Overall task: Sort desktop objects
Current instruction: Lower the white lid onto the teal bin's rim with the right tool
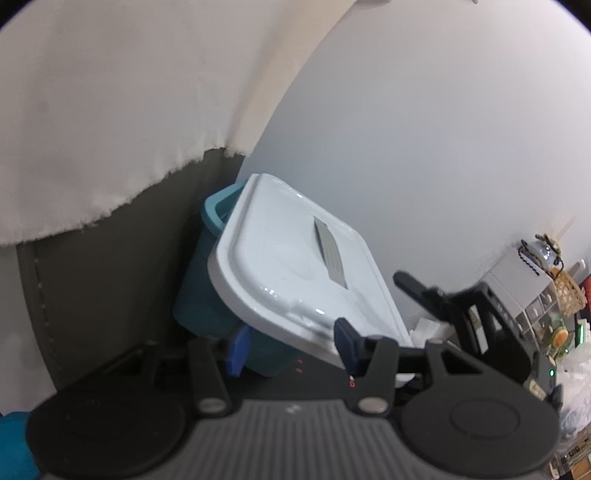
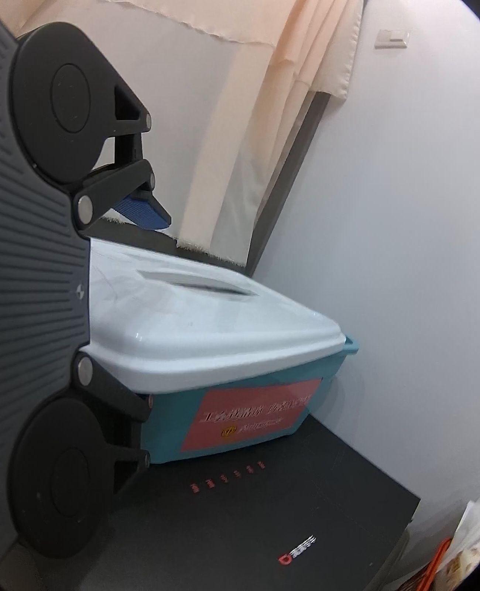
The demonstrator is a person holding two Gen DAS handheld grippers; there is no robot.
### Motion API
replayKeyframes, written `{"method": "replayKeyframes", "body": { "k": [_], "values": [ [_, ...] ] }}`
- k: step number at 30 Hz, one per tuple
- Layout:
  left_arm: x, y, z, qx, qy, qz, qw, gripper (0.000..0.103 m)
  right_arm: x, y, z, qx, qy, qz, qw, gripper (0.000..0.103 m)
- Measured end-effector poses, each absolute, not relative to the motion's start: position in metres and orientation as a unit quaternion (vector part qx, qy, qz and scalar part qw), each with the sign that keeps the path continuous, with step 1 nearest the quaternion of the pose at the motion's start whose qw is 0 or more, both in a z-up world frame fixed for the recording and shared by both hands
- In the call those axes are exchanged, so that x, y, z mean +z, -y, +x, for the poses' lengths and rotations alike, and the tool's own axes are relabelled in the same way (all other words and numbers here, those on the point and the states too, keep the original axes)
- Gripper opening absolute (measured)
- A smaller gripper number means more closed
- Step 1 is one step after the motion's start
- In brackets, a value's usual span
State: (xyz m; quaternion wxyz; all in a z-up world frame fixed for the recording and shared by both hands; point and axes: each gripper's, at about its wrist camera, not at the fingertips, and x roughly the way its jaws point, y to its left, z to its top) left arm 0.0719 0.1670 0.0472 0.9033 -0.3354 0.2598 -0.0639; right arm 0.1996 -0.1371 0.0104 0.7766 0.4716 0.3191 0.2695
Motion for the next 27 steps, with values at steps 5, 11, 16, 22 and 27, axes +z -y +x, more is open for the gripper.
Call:
{"method": "replayKeyframes", "body": {
  "k": [5,11,16,22,27],
  "values": [
    [0.047,-0.174,0.072,-0.055,-0.255,-0.340,0.903,0.052,0.000,0.148,0.192,0.255,-0.324,0.477,0.777,0.077],
    [0.045,-0.178,0.072,-0.045,-0.260,-0.342,0.902,0.052,-0.005,0.166,0.179,0.257,-0.319,0.477,0.777,0.069],
    [0.045,-0.177,0.067,-0.038,-0.264,-0.341,0.902,0.052,-0.005,0.168,0.170,0.265,-0.338,0.460,0.778,0.047],
    [0.048,-0.175,0.057,-0.037,-0.265,-0.342,0.901,0.052,-0.002,0.162,0.164,0.270,-0.340,0.457,0.776,0.033],
    [0.050,-0.175,0.054,-0.039,-0.265,-0.338,0.902,0.052,-0.002,0.157,0.165,0.261,-0.337,0.464,0.777,0.033]
  ]
}}
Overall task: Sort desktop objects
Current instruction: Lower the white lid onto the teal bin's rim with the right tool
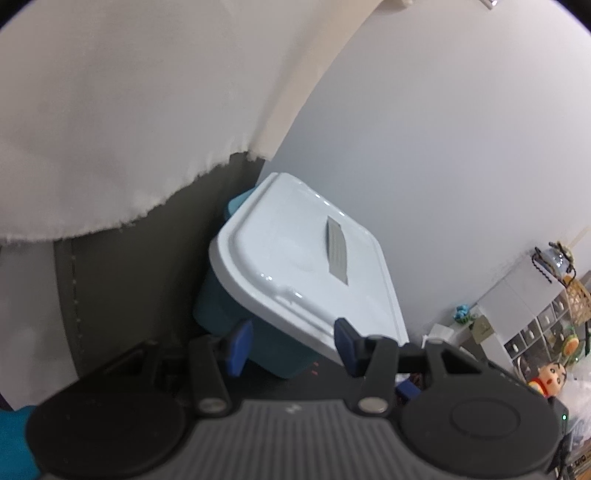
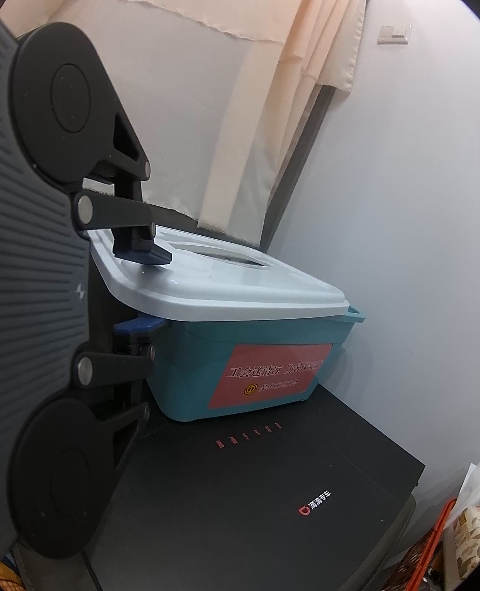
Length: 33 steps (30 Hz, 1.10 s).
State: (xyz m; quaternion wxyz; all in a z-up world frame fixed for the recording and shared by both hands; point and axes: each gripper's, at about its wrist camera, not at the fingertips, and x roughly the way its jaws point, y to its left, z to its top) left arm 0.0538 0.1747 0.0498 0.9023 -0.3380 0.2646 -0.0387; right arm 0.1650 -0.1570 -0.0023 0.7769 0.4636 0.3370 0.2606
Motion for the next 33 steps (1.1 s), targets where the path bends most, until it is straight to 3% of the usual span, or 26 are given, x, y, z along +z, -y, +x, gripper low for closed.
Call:
{"method": "replayKeyframes", "body": {
  "k": [33],
  "values": [
    [0.055,-0.156,0.060,-0.048,-0.259,-0.285,0.922,0.050,-0.002,0.142,0.176,0.282,-0.344,0.453,0.773,0.034]
  ]
}}
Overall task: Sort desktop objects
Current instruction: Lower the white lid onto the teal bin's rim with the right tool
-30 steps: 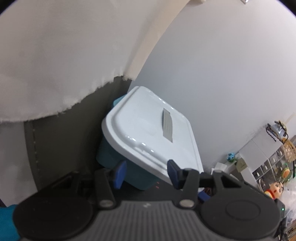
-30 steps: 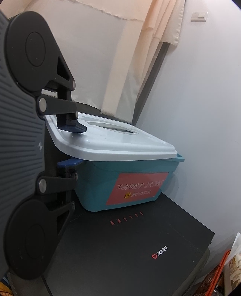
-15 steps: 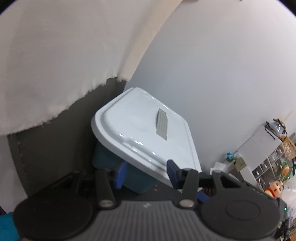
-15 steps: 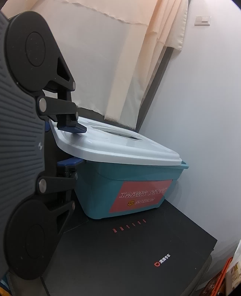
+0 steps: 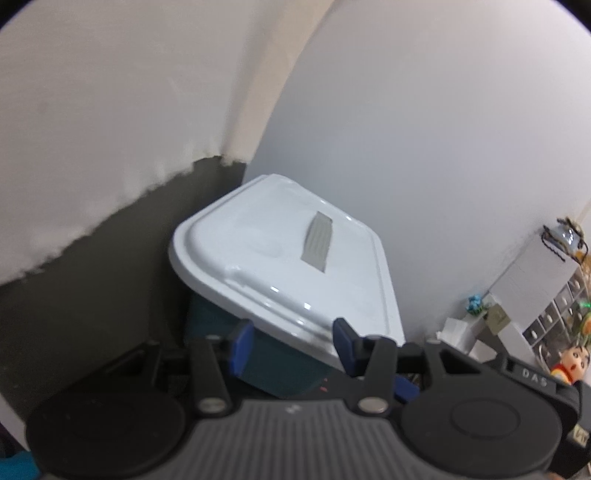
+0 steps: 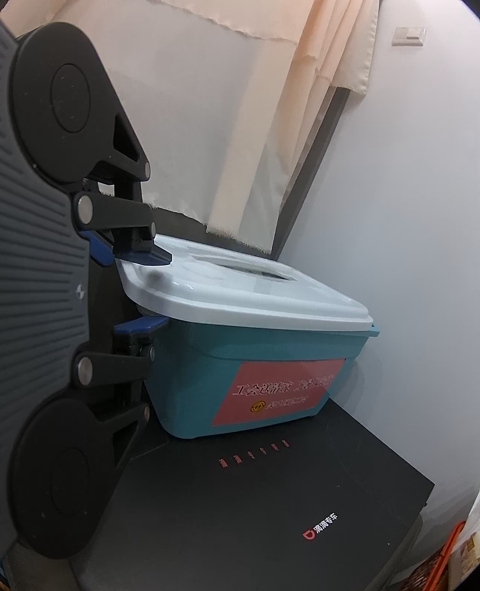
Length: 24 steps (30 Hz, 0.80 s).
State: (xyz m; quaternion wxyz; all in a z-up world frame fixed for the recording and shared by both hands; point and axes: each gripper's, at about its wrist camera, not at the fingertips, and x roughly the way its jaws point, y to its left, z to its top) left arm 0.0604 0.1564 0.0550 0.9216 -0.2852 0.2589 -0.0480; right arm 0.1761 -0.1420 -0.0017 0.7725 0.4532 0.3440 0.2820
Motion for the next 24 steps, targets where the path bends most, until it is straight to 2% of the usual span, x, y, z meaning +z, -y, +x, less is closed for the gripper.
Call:
{"method": "replayKeyframes", "body": {
  "k": [18,24],
  "values": [
    [0.056,-0.146,0.063,-0.049,-0.260,-0.261,0.928,0.050,0.001,0.139,0.176,0.305,-0.344,0.424,0.780,0.034],
    [0.055,-0.143,0.067,-0.051,-0.259,-0.260,0.929,0.050,-0.001,0.138,0.180,0.309,-0.344,0.418,0.782,0.030]
  ]
}}
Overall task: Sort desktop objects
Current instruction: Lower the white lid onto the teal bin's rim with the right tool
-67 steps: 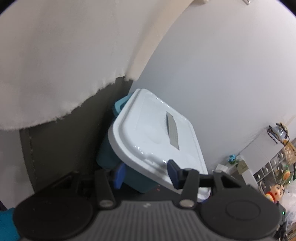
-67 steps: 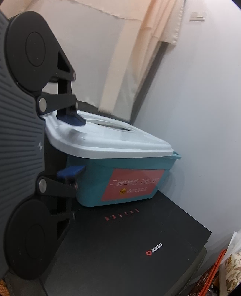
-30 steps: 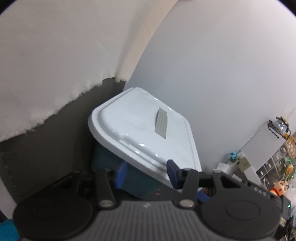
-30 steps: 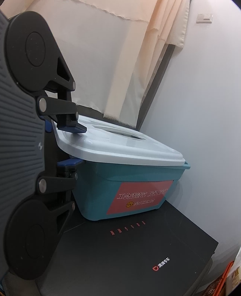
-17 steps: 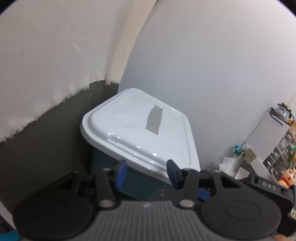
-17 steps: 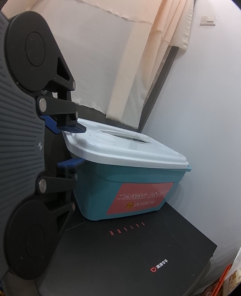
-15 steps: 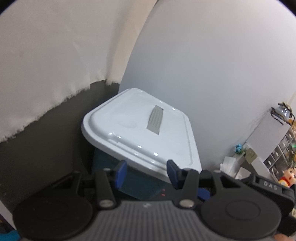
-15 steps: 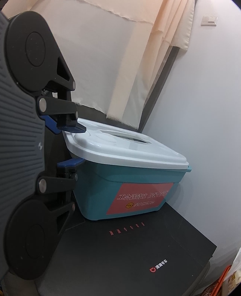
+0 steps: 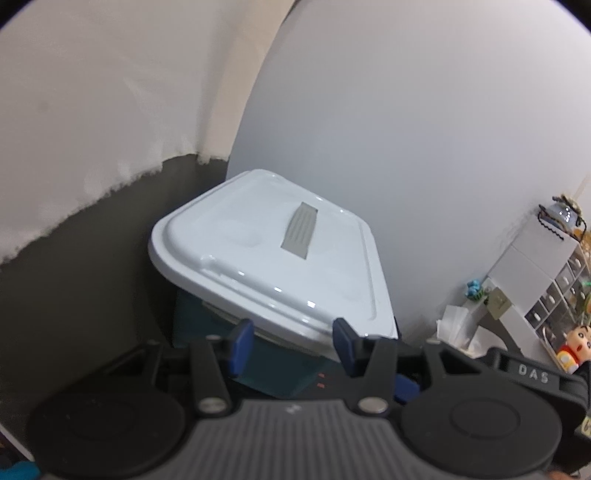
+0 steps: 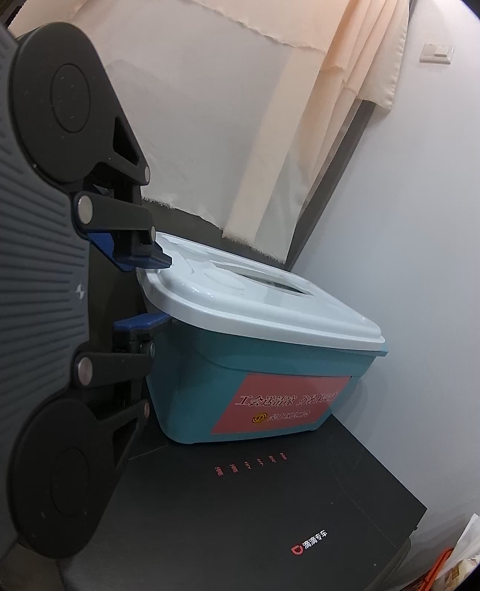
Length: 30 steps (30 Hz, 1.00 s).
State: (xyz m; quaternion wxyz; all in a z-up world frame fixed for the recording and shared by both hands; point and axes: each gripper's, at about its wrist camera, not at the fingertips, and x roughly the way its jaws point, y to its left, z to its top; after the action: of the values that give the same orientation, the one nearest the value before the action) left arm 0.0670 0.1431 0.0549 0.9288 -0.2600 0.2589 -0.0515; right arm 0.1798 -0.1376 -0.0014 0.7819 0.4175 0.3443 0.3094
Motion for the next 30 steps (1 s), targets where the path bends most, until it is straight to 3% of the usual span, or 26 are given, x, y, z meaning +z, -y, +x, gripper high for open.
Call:
{"method": "replayKeyframes", "body": {
  "k": [14,16,21,30],
  "values": [
    [0.052,-0.138,0.076,-0.055,-0.247,-0.254,0.933,0.050,-0.009,0.127,0.195,0.334,-0.357,0.416,0.767,0.030],
    [0.051,-0.137,0.076,-0.053,-0.244,-0.255,0.934,0.050,-0.011,0.126,0.197,0.339,-0.356,0.418,0.764,0.024],
    [0.049,-0.134,0.077,-0.050,-0.238,-0.258,0.935,0.051,-0.015,0.124,0.203,0.347,-0.360,0.414,0.760,0.019],
    [0.050,-0.133,0.076,-0.044,-0.237,-0.252,0.937,0.051,-0.023,0.128,0.212,0.343,-0.357,0.446,0.746,0.018]
  ]
}}
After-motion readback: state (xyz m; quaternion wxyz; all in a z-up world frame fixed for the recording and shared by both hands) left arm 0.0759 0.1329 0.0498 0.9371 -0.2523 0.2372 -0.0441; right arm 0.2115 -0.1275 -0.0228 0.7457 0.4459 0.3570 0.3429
